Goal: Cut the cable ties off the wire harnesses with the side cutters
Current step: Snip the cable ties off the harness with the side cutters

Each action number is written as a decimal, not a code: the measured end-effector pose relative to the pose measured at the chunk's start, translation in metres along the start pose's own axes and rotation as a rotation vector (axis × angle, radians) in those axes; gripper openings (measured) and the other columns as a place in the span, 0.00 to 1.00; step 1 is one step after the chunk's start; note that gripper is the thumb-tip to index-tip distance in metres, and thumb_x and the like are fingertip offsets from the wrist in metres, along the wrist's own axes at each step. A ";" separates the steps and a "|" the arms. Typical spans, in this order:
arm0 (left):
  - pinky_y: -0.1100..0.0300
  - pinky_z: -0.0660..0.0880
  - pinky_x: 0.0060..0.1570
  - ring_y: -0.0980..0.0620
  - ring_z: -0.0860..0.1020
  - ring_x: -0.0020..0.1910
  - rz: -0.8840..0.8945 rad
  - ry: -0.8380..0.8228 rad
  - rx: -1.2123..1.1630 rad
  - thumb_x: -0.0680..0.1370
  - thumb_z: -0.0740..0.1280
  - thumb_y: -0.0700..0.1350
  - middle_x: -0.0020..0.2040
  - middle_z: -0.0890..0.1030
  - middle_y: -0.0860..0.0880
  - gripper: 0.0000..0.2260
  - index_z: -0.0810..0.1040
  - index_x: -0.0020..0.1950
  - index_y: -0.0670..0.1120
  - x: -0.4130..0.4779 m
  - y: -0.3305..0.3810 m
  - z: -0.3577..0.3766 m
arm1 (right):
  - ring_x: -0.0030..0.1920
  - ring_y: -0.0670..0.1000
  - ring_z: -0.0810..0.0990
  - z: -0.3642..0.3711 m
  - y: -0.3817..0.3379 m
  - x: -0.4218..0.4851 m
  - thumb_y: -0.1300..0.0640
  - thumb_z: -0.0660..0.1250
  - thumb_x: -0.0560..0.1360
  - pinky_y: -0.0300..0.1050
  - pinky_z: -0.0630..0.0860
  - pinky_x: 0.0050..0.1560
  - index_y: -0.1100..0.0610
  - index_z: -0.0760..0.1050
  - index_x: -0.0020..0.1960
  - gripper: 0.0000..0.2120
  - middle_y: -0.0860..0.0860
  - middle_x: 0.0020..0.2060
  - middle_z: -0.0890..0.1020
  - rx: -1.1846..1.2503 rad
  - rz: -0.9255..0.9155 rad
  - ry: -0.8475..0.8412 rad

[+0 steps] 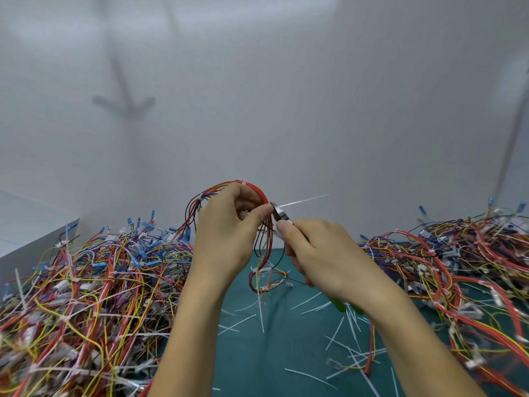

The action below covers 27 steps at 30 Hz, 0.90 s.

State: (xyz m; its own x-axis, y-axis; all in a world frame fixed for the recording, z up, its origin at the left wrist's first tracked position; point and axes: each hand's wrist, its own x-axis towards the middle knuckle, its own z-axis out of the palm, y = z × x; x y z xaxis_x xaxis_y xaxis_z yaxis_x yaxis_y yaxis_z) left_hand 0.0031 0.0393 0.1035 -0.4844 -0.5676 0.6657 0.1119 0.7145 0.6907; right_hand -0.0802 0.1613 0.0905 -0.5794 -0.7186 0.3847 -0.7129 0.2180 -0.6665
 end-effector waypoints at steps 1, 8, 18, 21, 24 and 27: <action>0.52 0.79 0.44 0.48 0.81 0.40 -0.001 -0.003 0.001 0.74 0.74 0.39 0.38 0.83 0.52 0.05 0.79 0.42 0.47 0.000 0.000 0.000 | 0.38 0.64 0.77 0.000 0.000 0.000 0.40 0.52 0.82 0.62 0.79 0.44 0.58 0.73 0.39 0.25 0.60 0.34 0.79 0.011 0.003 0.001; 0.59 0.77 0.40 0.51 0.80 0.37 0.015 -0.010 0.029 0.73 0.73 0.38 0.37 0.82 0.54 0.09 0.77 0.40 0.50 0.000 0.000 0.000 | 0.37 0.65 0.77 -0.003 -0.002 -0.002 0.42 0.53 0.83 0.63 0.78 0.43 0.62 0.74 0.38 0.27 0.63 0.34 0.79 0.044 0.018 -0.019; 0.64 0.74 0.38 0.54 0.78 0.35 0.034 -0.013 0.049 0.73 0.74 0.38 0.35 0.81 0.57 0.10 0.77 0.39 0.51 0.000 -0.002 0.001 | 0.23 0.49 0.75 -0.009 0.002 -0.002 0.42 0.55 0.82 0.45 0.77 0.28 0.54 0.73 0.33 0.24 0.49 0.24 0.76 0.115 0.051 -0.094; 0.67 0.73 0.37 0.57 0.78 0.35 0.044 -0.031 0.046 0.73 0.74 0.38 0.35 0.81 0.57 0.09 0.77 0.40 0.50 0.000 -0.002 0.000 | 0.23 0.50 0.76 -0.009 0.004 -0.002 0.41 0.55 0.82 0.43 0.76 0.27 0.56 0.74 0.35 0.25 0.50 0.25 0.76 0.183 0.083 -0.146; 0.69 0.72 0.37 0.61 0.75 0.33 0.060 -0.060 0.036 0.73 0.74 0.36 0.34 0.80 0.57 0.10 0.77 0.40 0.50 0.000 0.000 -0.002 | 0.25 0.52 0.76 -0.009 0.006 -0.002 0.40 0.55 0.82 0.46 0.78 0.29 0.57 0.75 0.36 0.26 0.51 0.26 0.76 0.236 0.092 -0.191; 0.65 0.71 0.37 0.60 0.73 0.32 0.074 -0.073 0.037 0.73 0.74 0.36 0.34 0.80 0.58 0.09 0.77 0.40 0.48 0.001 0.000 -0.003 | 0.25 0.53 0.76 -0.009 0.007 -0.002 0.40 0.55 0.82 0.47 0.78 0.30 0.58 0.74 0.37 0.26 0.52 0.26 0.76 0.264 0.100 -0.217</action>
State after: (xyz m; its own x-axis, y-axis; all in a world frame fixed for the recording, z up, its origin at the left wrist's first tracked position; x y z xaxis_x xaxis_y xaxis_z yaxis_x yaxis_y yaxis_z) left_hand 0.0055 0.0375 0.1048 -0.5377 -0.4822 0.6916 0.1184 0.7690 0.6282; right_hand -0.0877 0.1701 0.0907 -0.5231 -0.8322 0.1836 -0.5143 0.1365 -0.8467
